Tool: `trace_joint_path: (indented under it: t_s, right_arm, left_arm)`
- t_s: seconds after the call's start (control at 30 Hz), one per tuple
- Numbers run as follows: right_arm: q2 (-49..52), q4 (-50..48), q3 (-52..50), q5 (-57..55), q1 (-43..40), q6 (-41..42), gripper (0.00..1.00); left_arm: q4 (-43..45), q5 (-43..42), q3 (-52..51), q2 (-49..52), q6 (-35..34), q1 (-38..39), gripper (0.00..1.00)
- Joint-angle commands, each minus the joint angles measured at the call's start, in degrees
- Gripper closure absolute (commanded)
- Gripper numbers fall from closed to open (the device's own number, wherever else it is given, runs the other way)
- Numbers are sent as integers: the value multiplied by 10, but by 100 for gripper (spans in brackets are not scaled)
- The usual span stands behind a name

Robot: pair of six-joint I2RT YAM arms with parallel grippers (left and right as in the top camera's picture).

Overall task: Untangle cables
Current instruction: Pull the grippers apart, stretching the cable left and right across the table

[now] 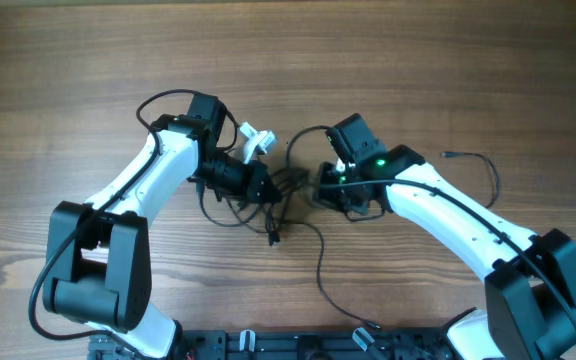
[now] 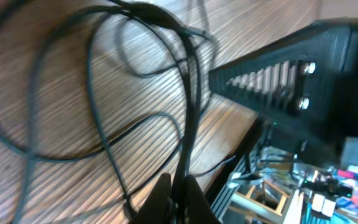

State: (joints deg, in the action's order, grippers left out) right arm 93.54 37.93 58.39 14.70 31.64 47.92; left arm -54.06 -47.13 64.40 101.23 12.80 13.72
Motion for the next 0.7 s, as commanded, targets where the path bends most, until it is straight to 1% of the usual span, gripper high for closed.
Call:
trace_joint_path:
  t_s: [0.0, 0.03, 0.1, 0.17, 0.2, 0.27, 0.3, 0.33, 0.4, 0.43, 0.47, 0.5, 0.53, 0.57, 0.6, 0.67]
  right_arm:
    - [7, 65, 0, -136, -52, -8, 96]
    - [6, 77, 1, -143, -86, -52, 96]
    - [-8, 125, 24, -143, -153, -115, 96]
    - [-29, 153, 54, -143, -195, -151, 96]
    - [-47, 178, 87, -143, -218, -175, 96]
    - [-85, 200, 164, -142, -238, -231, 96]
    - [-101, 200, 192, -136, -237, -252, 96]
    - [-120, 193, 215, -111, -237, -254, 96]
    - [-139, 181, 219, -43, -237, -254, 95]
    - [-140, 184, 218, 14, -237, -255, 92]
    - [-135, 189, 217, 44, -233, -264, 89]
    - [-130, 194, 217, 74, -227, -288, 86]
    - [-120, 204, 217, 115, -212, -335, 80]
    - [-110, 213, 217, 126, -197, -363, 74]
    - [-95, 226, 217, 125, -173, -392, 70]
    - [-69, 235, 217, 125, -136, -429, 67]
  left_arm:
    - [-23, 104, 9, -1, -32, -26, 96]
    - [-30, 112, 9, -1, -32, -43, 96]
    - [-37, 103, 9, -5, -32, -83, 96]
    - [-37, 73, 9, -20, -31, -109, 96]
    - [-37, 50, 9, -35, -27, -122, 96]
    - [-34, 23, 9, -87, -27, -135, 96]
    - [-29, 12, 9, -113, -27, -136, 96]
    - [-21, -6, 9, -145, -28, -136, 96]
    - [-14, -44, 9, -185, -28, -136, 95]
    - [-10, -72, 9, -205, -28, -136, 93]
    - [-8, -85, 9, -219, -28, -136, 91]
    - [-7, -90, 9, -227, -30, -136, 91]
    - [-7, -90, 9, -232, -30, -136, 91]
    - [-7, -89, 9, -232, -30, -136, 91]
    - [-7, -88, 9, -232, -30, -136, 91]
    - [-6, -82, 9, -232, -30, -136, 91]
